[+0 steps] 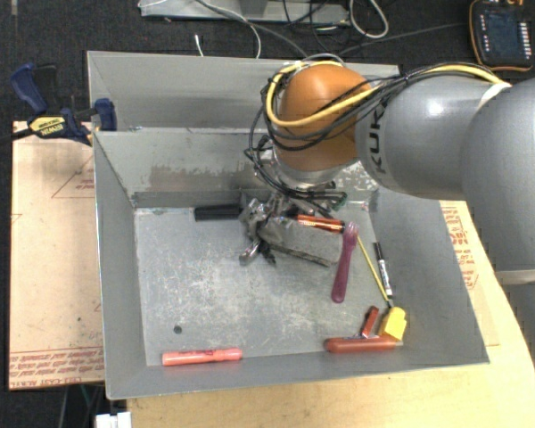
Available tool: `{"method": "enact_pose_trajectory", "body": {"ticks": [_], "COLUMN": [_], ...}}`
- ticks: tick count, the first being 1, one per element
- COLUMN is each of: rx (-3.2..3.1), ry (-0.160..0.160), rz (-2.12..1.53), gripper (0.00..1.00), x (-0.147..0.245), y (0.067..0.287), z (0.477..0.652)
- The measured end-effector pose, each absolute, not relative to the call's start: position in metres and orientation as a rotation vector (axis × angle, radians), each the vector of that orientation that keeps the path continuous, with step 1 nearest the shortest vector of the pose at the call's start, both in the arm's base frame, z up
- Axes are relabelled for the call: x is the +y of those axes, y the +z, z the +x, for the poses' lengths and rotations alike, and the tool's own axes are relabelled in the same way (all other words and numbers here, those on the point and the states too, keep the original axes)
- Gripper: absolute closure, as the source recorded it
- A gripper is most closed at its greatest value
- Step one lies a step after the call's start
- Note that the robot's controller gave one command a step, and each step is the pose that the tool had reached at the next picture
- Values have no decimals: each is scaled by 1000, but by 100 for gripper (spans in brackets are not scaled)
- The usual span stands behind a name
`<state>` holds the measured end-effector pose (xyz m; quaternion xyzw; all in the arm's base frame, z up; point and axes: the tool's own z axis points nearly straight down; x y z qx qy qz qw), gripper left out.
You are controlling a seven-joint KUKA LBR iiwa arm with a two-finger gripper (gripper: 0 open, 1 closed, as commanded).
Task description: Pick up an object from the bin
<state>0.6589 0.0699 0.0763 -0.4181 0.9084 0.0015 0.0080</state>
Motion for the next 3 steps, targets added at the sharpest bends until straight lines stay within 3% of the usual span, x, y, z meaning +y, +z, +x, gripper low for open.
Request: {"method": "enact_pose_trajectory", "body": {"ticks": [1,2,3], "rx": [2839,2846,2844], "ry": [6,11,7], "rz": [-1306,-1310,-1308], "gripper": [100,100,100], "x": [70,70,70], "y": [76,104,148], "z": [659,656,658]}}
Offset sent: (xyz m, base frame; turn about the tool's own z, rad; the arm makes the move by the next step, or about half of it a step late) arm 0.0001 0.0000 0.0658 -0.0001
